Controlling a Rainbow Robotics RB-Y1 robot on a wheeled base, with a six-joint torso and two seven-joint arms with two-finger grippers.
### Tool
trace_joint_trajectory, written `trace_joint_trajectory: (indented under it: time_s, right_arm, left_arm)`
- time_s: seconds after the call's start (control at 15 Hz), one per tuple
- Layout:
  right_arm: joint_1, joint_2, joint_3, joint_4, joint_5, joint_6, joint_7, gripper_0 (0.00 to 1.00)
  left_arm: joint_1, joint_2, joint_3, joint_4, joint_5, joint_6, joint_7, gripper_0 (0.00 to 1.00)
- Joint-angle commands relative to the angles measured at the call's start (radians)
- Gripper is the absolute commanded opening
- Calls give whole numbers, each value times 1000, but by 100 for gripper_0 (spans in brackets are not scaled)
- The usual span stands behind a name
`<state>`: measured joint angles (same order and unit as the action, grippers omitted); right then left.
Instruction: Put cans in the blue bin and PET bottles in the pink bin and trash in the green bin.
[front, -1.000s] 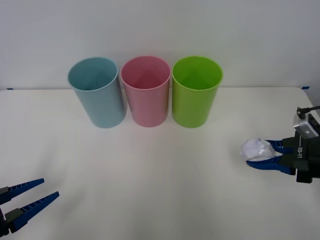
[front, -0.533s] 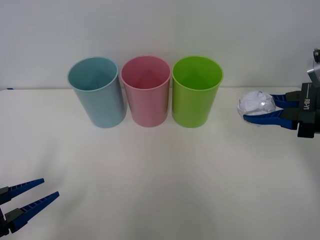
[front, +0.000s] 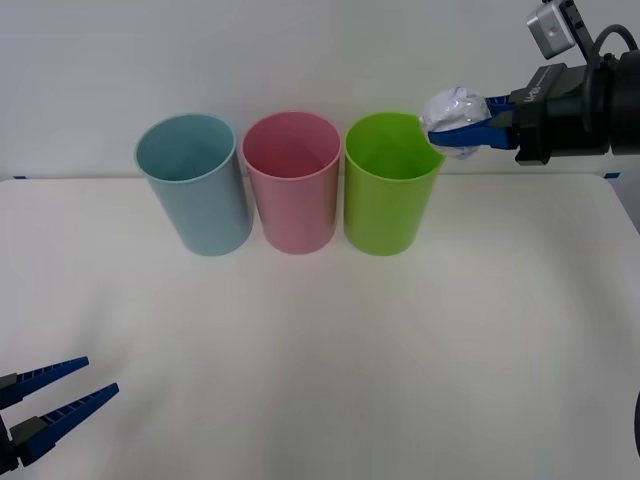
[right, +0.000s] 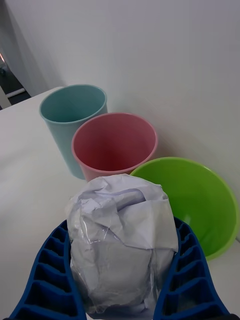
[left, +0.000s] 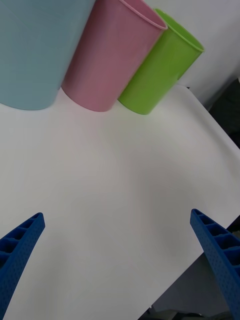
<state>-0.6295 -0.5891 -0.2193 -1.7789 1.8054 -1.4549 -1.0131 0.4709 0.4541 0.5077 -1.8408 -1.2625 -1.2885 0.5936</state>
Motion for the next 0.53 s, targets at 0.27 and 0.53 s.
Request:
trace_joint_trajectory:
  time_s: [0.27, 0.53]
  right_arm:
    - [-191, 25, 139, 141, 173, 7, -159, 0]
    - [-268, 124, 144, 237, 331, 5, -153, 0]
  left_arm:
    - [0, 0, 0, 0, 0, 0, 0, 100]
    - [0, 0, 0, 0, 0, 0, 0, 100]
